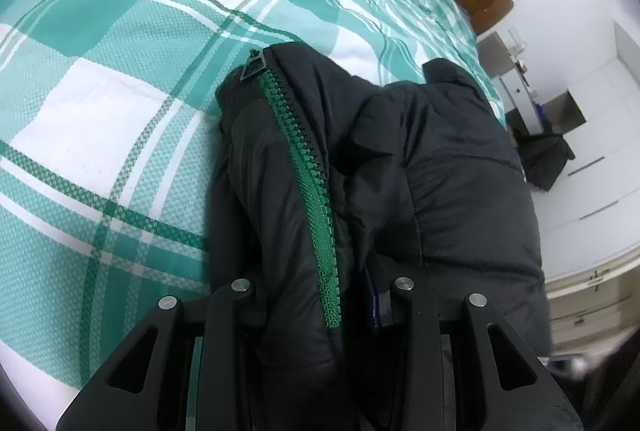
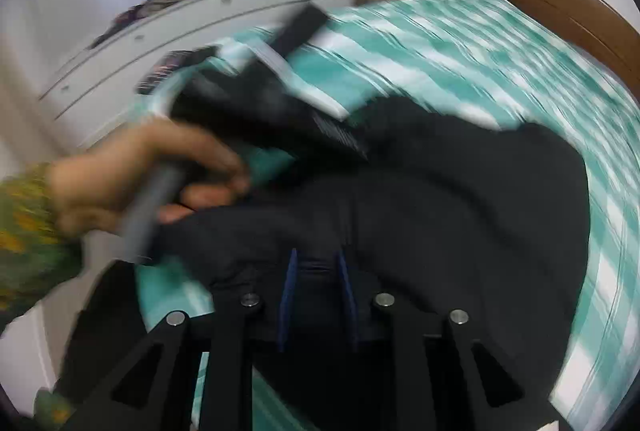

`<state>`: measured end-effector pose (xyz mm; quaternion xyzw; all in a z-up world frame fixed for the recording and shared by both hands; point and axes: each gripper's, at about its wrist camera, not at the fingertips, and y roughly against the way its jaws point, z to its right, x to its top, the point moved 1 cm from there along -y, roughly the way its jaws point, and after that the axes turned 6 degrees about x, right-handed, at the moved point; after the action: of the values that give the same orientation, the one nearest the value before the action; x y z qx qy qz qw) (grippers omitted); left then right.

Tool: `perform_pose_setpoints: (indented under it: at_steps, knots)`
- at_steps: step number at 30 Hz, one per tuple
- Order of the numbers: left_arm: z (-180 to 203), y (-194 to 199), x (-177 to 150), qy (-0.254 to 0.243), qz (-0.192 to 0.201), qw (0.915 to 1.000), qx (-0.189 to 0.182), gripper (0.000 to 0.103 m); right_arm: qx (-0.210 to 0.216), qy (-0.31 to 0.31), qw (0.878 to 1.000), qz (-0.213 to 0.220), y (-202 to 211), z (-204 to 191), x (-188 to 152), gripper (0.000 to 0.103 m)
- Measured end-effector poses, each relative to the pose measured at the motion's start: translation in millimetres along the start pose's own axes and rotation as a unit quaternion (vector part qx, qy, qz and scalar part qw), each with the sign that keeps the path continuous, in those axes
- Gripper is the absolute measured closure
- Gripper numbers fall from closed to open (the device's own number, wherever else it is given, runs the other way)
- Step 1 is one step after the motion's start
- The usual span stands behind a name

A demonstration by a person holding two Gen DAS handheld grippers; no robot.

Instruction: Fold large clothes

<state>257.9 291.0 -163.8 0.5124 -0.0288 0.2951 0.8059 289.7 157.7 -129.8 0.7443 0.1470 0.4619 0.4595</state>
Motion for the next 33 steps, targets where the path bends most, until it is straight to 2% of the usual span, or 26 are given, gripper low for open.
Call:
perform_pose_setpoints:
  at_steps: [3, 6, 8, 10, 11, 13, 14, 15, 16, 17, 19, 20, 24, 26, 28, 31, 33]
  knots:
    - [4, 0, -1, -0.004, 0.002, 1.0000, 0.008, 0.070, 0.000, -0.016, 1.000, -0.004, -9, 6, -8, 0.085]
    - [4, -1, -1, -0.004, 0.003, 0.9999, 0.011, 0.070, -0.016, -0.004, 1.000, -0.013, -12, 3, -8, 0.085]
    - [4, 1, -1, -0.001, 0.006, 0.9999, 0.011, 0.070, -0.002, -0.019, 0.999, -0.026, 1, 2, 2, 0.084]
    - [6, 2, -2, -0.002, 0.010, 0.9998, 0.015, 0.070, 0.005, -0.023, 1.000, 0.001, 27, 2, 18, 0.084]
    - [7, 2, -2, -0.001, 0.012, 0.9998, 0.016, 0.069, -0.020, -0.012, 0.999, 0.033, 43, 3, 26, 0.084]
    - [8, 2, -1, -0.001, 0.014, 0.9997, 0.018, 0.069, -0.070, 0.000, 0.995, 0.073, 58, 10, 39, 0.083]
    - [8, 3, -1, 0.000, 0.015, 0.9997, 0.019, 0.068, -0.072, -0.008, 0.995, 0.066, 53, 18, 42, 0.082]
    - [8, 4, -1, 0.001, 0.016, 0.9997, 0.020, 0.066, -0.060, -0.023, 0.997, 0.039, 39, 28, 42, 0.082]
    - [8, 5, -1, 0.005, 0.019, 0.9995, 0.023, 0.063, -0.043, -0.039, 0.998, -0.005, 15, 40, 38, 0.082]
    - [6, 7, -1, 0.008, 0.020, 0.9995, 0.023, 0.058, -0.042, -0.035, 0.998, -0.013, 4, 45, 32, 0.083]
    - [3, 14, -2, 0.019, 0.012, 0.9997, 0.009, 0.054, -0.060, -0.010, 0.998, -0.010, -3, 44, 27, 0.084]
    - [0, 21, -2, 0.024, 0.006, 0.9997, 0.001, 0.049, -0.062, -0.011, 0.998, -0.011, -3, 45, 26, 0.084]
    - [-31, 62, -11, 0.036, 0.045, 0.9980, -0.027, 0.018, -0.061, -0.017, 0.998, -0.004, -1, 48, 21, 0.084]
    - [-58, 66, -18, 0.060, 0.038, 0.9963, -0.048, 0.017, -0.063, -0.015, 0.998, -0.002, -3, 45, 21, 0.084]
    - [-81, 52, -28, 0.093, 0.007, 0.9917, -0.088, 0.017, -0.068, -0.012, 0.998, 0.000, -5, 45, 20, 0.084]
    - [-87, 33, -39, 0.114, -0.002, 0.9764, -0.183, 0.017, -0.073, -0.008, 0.997, 0.002, -6, 41, 19, 0.084]
    - [-77, 24, -38, 0.102, 0.001, 0.9724, -0.210, 0.016, -0.073, -0.007, 0.997, 0.002, -5, 42, 19, 0.084]
